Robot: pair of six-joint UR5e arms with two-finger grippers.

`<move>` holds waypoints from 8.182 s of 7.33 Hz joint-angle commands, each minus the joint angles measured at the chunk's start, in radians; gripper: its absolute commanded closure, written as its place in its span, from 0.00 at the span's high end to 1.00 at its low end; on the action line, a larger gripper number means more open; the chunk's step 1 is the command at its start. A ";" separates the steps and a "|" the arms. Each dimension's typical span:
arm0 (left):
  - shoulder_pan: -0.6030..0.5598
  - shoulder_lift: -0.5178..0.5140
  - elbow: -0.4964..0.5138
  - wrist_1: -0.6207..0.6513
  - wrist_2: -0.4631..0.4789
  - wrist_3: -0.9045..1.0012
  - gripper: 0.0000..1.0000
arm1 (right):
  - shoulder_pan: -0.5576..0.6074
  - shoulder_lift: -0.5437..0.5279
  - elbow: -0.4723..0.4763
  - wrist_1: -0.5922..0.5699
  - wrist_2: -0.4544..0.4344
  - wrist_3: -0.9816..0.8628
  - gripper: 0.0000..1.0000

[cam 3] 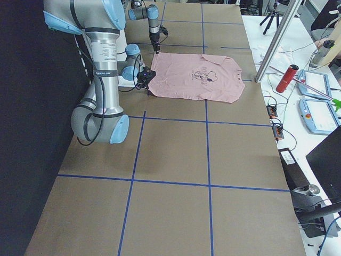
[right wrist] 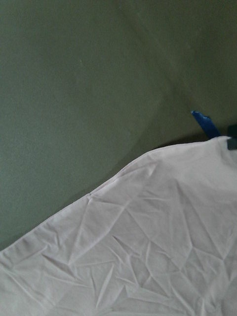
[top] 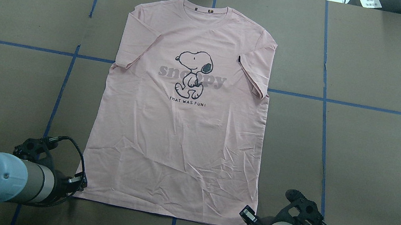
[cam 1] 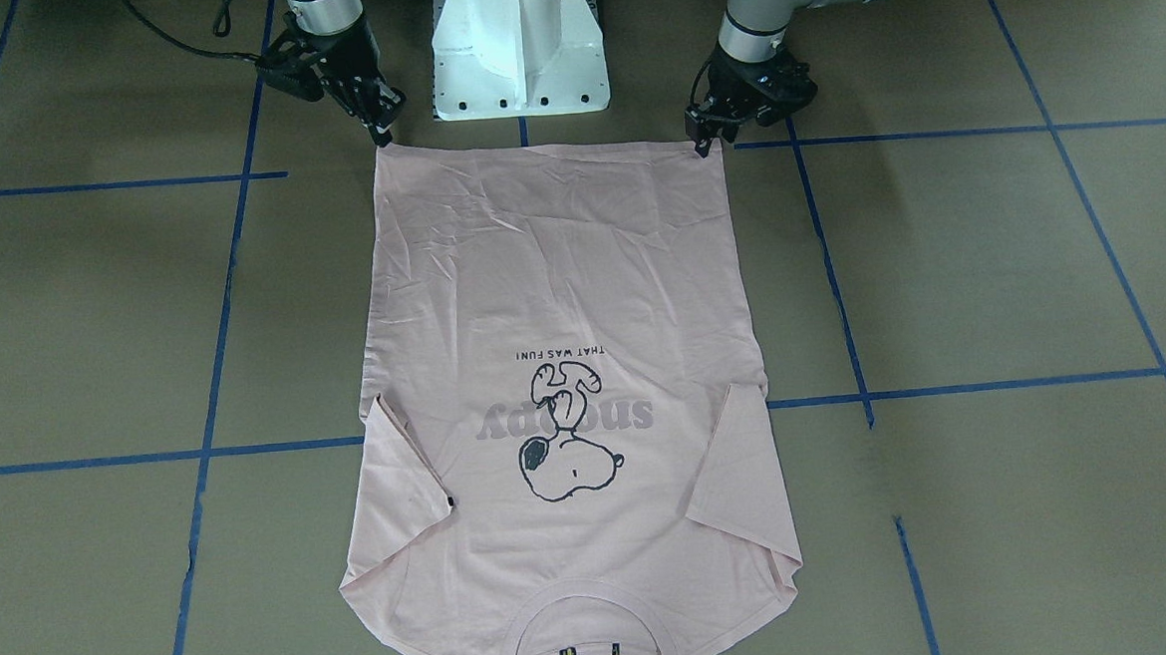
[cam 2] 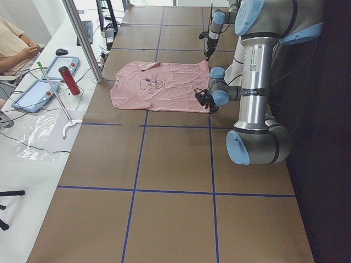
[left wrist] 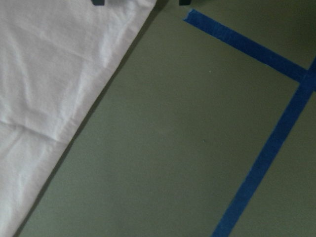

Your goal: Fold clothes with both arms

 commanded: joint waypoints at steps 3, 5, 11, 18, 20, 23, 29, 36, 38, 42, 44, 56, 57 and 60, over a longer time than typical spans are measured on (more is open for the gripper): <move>0.002 -0.001 -0.005 0.001 -0.004 -0.006 0.00 | -0.001 0.000 0.000 0.000 0.000 0.000 0.00; 0.001 -0.006 -0.047 0.014 -0.065 -0.006 0.00 | 0.002 -0.003 0.008 0.000 0.002 0.000 0.00; -0.016 -0.099 -0.203 0.230 -0.072 -0.048 0.00 | 0.053 -0.143 0.195 0.002 0.023 -0.049 0.00; -0.556 -0.417 0.401 -0.057 -0.045 0.357 0.00 | 0.639 0.443 -0.520 -0.002 0.153 -0.569 0.00; -0.588 -0.522 0.608 -0.168 0.054 0.368 0.00 | 0.676 0.608 -0.793 0.047 0.158 -0.574 0.00; -0.601 -0.585 0.809 -0.359 0.067 0.387 0.00 | 0.688 0.732 -1.063 0.190 0.158 -0.577 0.00; -0.604 -0.609 0.919 -0.455 0.077 0.388 0.00 | 0.702 0.732 -1.077 0.192 0.158 -0.578 0.12; -0.604 -0.604 0.902 -0.463 0.077 0.394 0.08 | 0.723 0.733 -1.086 0.192 0.157 -0.586 0.11; -0.604 -0.604 0.902 -0.463 0.076 0.394 0.11 | 0.722 0.739 -1.089 0.192 0.157 -0.584 0.35; -0.608 -0.599 0.859 -0.468 0.067 0.396 0.99 | 0.720 0.747 -1.066 0.192 0.166 -0.574 1.00; -0.615 -0.528 0.786 -0.550 -0.023 0.469 1.00 | 0.702 0.611 -0.834 0.183 0.251 -0.561 1.00; -0.610 -0.489 0.796 -0.767 -0.028 0.356 1.00 | 0.515 0.314 -0.548 0.190 0.264 -0.387 0.74; -0.610 -0.489 0.796 -0.767 -0.028 0.356 1.00 | 0.513 0.311 -0.552 0.189 0.265 -0.387 0.74; -0.608 -0.490 0.796 -0.767 -0.028 0.354 1.00 | 0.512 0.314 -0.555 0.181 0.265 -0.387 0.20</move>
